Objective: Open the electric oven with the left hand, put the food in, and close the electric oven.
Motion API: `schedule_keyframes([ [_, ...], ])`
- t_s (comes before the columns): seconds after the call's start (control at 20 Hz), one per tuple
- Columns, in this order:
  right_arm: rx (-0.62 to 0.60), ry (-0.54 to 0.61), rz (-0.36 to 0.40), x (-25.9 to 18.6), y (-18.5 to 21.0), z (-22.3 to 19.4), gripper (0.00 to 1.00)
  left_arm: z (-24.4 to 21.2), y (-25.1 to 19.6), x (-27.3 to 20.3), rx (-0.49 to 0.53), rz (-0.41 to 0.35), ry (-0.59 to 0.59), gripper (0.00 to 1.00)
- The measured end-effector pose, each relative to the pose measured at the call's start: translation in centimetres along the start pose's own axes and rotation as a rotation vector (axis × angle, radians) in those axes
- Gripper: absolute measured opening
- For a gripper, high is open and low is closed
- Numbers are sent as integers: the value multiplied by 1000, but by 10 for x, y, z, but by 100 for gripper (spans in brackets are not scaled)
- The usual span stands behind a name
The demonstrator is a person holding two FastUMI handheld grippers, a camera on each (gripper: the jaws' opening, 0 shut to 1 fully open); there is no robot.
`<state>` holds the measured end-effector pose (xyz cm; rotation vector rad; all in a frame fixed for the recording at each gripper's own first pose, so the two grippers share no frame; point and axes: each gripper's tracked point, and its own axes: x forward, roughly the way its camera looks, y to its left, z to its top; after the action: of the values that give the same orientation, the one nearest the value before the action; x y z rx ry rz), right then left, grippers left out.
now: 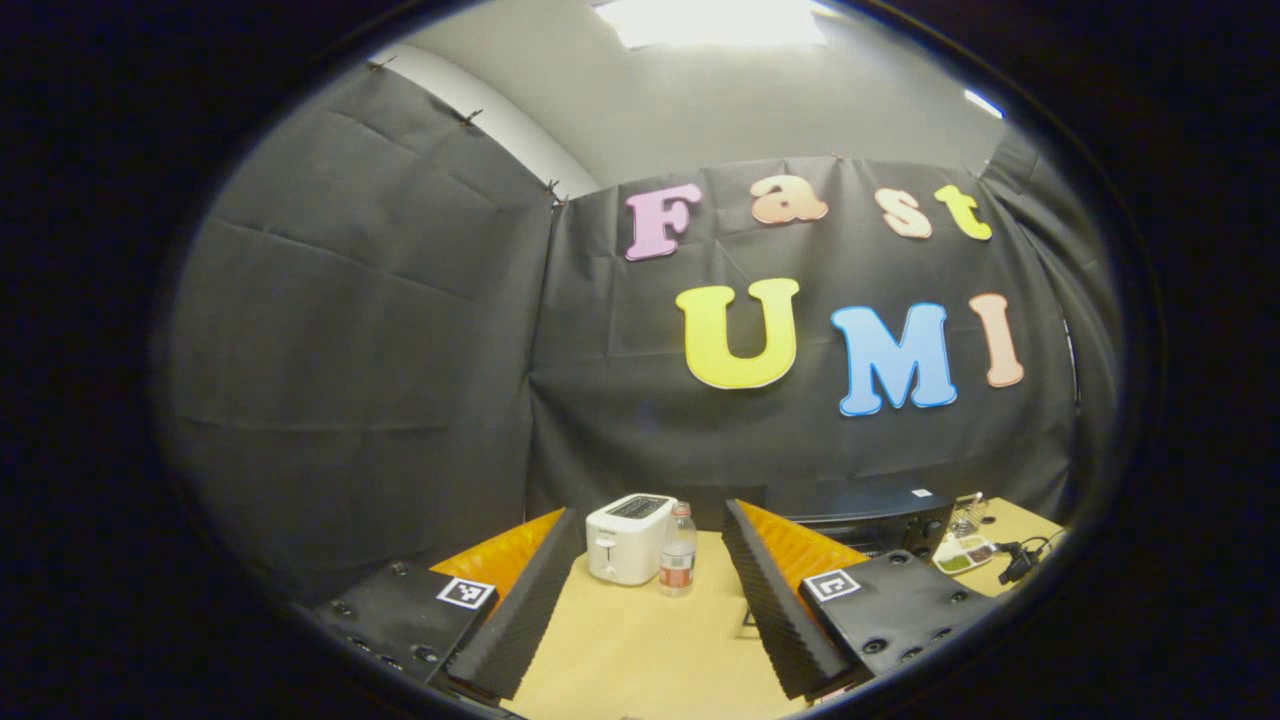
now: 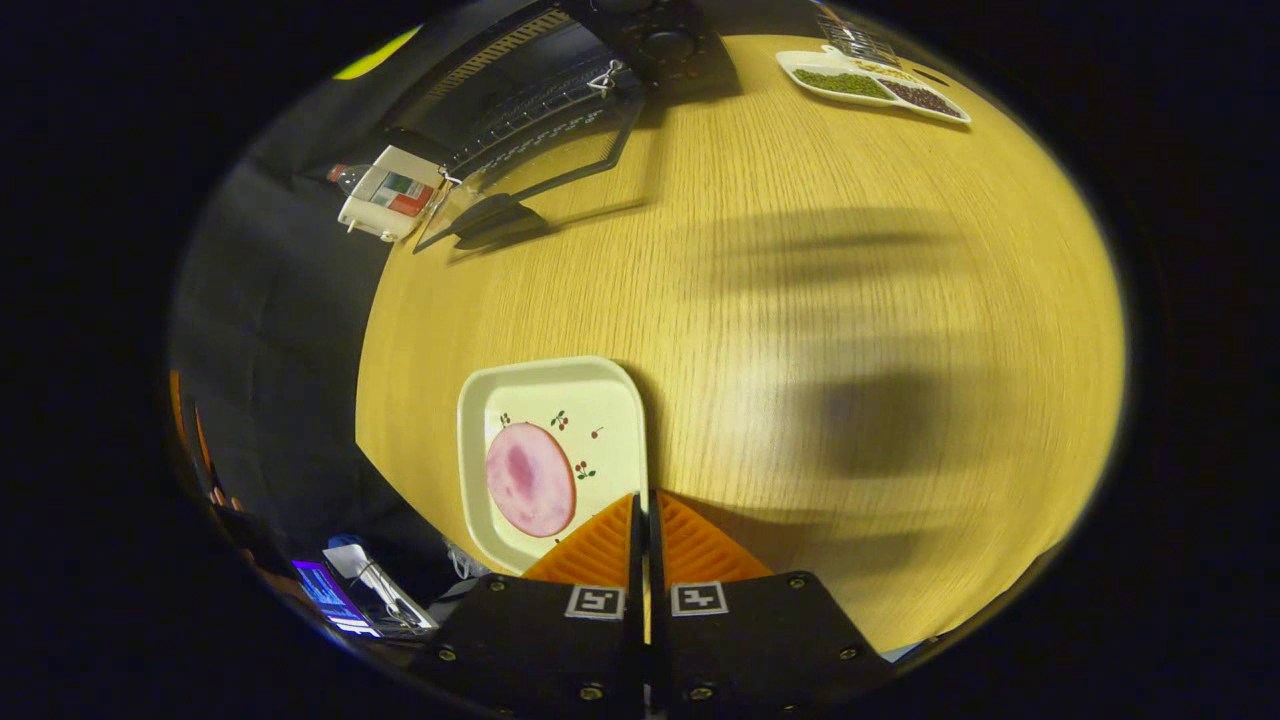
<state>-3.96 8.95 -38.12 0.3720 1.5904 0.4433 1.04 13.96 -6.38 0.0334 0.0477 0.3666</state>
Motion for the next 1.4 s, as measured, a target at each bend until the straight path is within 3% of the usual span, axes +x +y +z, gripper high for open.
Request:
schedule_keyframes([
  [0.2,18,-26,18,0,7,1,1,-3,-4,2,-11,-11,0,100],
  [0.5,70,-67,130,-10,12,5,0,-1,0,5,-33,-14,-3,100],
  [0.85,232,-198,251,-49,14,46,0,-3,-6,17,-43,-42,-11,100],
  [1.4,520,-424,265,-50,64,135,0,-8,6,57,-42,-80,-22,100],
])
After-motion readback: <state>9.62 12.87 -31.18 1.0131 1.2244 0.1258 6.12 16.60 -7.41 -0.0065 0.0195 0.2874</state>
